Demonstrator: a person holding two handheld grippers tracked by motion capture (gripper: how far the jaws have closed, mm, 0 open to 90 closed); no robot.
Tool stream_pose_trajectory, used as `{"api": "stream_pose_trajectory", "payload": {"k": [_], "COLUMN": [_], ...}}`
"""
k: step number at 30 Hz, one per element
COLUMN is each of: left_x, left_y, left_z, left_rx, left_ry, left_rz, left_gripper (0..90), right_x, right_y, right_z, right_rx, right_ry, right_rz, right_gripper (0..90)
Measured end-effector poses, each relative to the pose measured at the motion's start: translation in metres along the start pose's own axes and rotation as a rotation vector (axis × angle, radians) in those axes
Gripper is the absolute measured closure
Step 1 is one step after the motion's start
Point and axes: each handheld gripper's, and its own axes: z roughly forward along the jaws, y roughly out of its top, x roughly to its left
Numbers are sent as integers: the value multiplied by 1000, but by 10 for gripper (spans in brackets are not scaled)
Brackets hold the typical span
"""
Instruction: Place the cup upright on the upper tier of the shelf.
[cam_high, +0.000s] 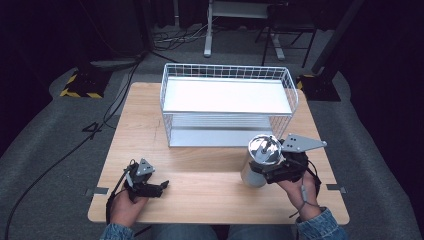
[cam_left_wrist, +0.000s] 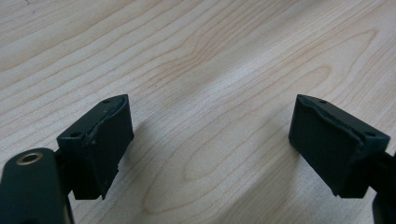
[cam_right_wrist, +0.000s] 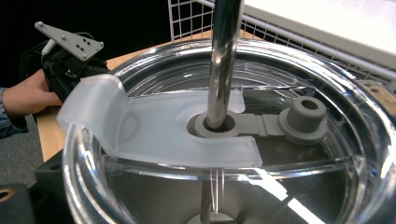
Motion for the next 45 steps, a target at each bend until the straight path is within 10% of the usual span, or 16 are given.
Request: {"api": "stream_pose_trajectory", "payload": {"k": [45], "left_x": [0], "left_y": [0], "left_z": [0], "left_rx": [2], "left_ry": [0], "left_rz": [2], "left_gripper": [142], "right_x": [-16], "right_y": [96], "right_z": [-28], "right_rx": [-31], "right_ry": [-23], "right_rz": [-41], "right_gripper": [35]}}
